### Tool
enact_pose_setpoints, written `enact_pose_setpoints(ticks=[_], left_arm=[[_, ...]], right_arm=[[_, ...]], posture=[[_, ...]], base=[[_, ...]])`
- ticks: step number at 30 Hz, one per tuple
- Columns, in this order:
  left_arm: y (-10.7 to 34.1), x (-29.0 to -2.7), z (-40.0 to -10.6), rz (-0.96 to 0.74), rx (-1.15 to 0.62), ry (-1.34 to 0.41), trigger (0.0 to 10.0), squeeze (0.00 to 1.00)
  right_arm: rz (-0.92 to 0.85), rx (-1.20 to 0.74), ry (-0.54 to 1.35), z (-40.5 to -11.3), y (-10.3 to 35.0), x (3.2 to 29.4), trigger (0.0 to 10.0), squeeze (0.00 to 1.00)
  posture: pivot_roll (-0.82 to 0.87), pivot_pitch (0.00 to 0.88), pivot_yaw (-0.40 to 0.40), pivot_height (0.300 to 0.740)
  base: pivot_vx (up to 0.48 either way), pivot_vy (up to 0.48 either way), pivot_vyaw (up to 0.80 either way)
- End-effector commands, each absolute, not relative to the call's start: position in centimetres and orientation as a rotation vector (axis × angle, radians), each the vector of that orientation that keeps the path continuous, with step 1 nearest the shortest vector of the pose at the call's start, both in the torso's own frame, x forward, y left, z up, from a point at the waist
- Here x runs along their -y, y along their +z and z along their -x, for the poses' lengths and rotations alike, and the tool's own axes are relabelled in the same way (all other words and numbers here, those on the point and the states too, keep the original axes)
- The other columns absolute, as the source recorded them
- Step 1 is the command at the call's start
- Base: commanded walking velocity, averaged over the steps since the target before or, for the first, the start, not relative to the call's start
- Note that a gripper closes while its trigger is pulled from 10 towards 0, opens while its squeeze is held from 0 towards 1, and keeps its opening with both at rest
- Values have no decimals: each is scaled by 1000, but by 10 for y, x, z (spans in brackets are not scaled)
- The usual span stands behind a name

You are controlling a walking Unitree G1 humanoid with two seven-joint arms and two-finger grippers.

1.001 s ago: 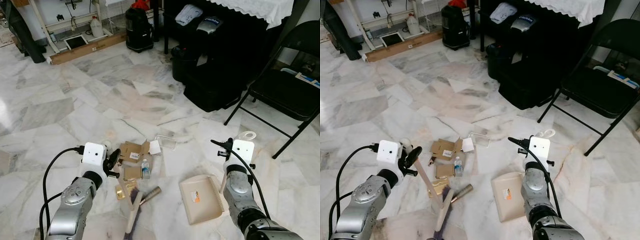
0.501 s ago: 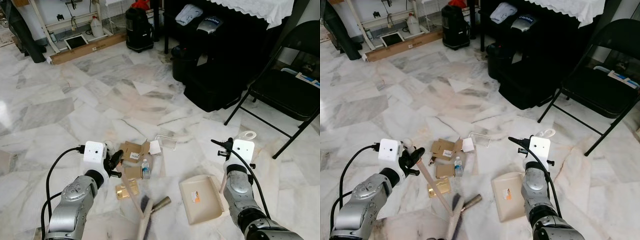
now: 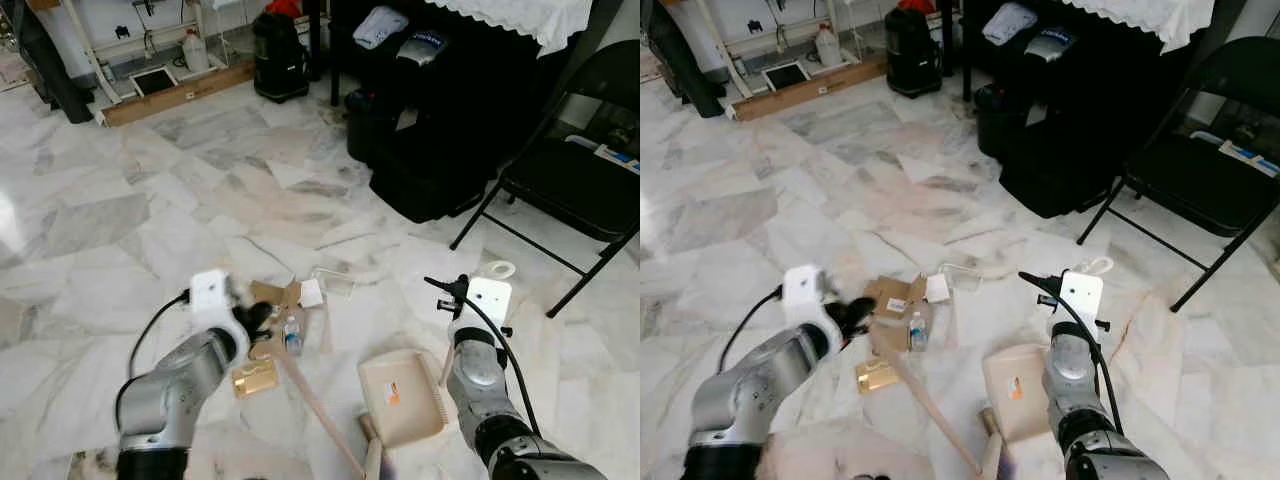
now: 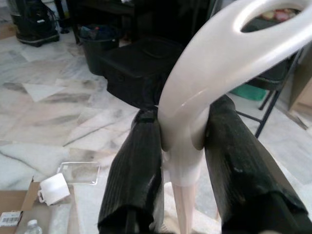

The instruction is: Sweep floor

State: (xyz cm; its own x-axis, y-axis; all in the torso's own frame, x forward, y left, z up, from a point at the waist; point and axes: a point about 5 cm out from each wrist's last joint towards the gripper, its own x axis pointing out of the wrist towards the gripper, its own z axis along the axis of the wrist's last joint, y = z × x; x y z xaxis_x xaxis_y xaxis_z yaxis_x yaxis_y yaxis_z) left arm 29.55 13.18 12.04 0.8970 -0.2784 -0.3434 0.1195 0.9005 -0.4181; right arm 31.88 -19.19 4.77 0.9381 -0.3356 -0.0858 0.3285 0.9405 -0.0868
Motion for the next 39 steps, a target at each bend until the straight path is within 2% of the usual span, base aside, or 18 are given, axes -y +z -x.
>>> enact_pose_setpoints(ticks=[1, 5, 11, 12, 16, 17, 18, 23, 29, 33, 39], left_arm=[[135, -120, -298, 524, -351, -277, 10000, 0], [151, -103, -304, 574, -353, -308, 10000, 0], [151, -104, -304, 554, -360, -298, 10000, 0], [150, -118, -301, 481, -341, -243, 10000, 0], [151, -130, -298, 431, -318, -206, 10000, 0], [152, -149, -296, 304, -293, -135, 10000, 0], [152, -156, -296, 250, -284, -104, 10000, 0], [161, -171, -298, 149, -205, -28, 10000, 0], [156, -172, -298, -10, -207, -46, 10000, 0], [154, -172, -297, -12, -221, -47, 10000, 0], [141, -157, -292, -75, -377, -174, 10000, 0]], right_arm=[[43, -150, -341, -313, 37, 188, 10000, 0], [39, -150, -340, -313, 37, 187, 10000, 0], [35, -148, -336, -313, 37, 185, 10000, 0], [35, -150, -334, -313, 37, 185, 10000, 0], [36, -152, -333, -313, 37, 186, 10000, 0], [36, -155, -333, -312, 36, 186, 10000, 0], [37, -156, -333, -312, 36, 186, 10000, 0], [38, -158, -329, -312, 36, 186, 10000, 0], [42, -156, -332, -312, 36, 188, 10000, 0], [45, -157, -334, -312, 36, 189, 10000, 0], [50, -154, -335, -313, 37, 191, 10000, 0]], posture=[[160, 118, 31, 740], [159, 117, 34, 740], [159, 115, 33, 740], [163, 116, 33, 740], [169, 116, 32, 740], [171, 114, 31, 740], [171, 113, 30, 740], [174, 112, 27, 740], [164, 110, 26, 740], [163, 111, 24, 740], [164, 111, 21, 740]], base=[[0, 0, 0], [0, 0, 0], [0, 0, 0], [0, 0, 0], [0, 0, 0], [0, 0, 0], [0, 0, 0], [0, 0, 0], [0, 0, 0], [0, 0, 0], [0, 0, 0]])
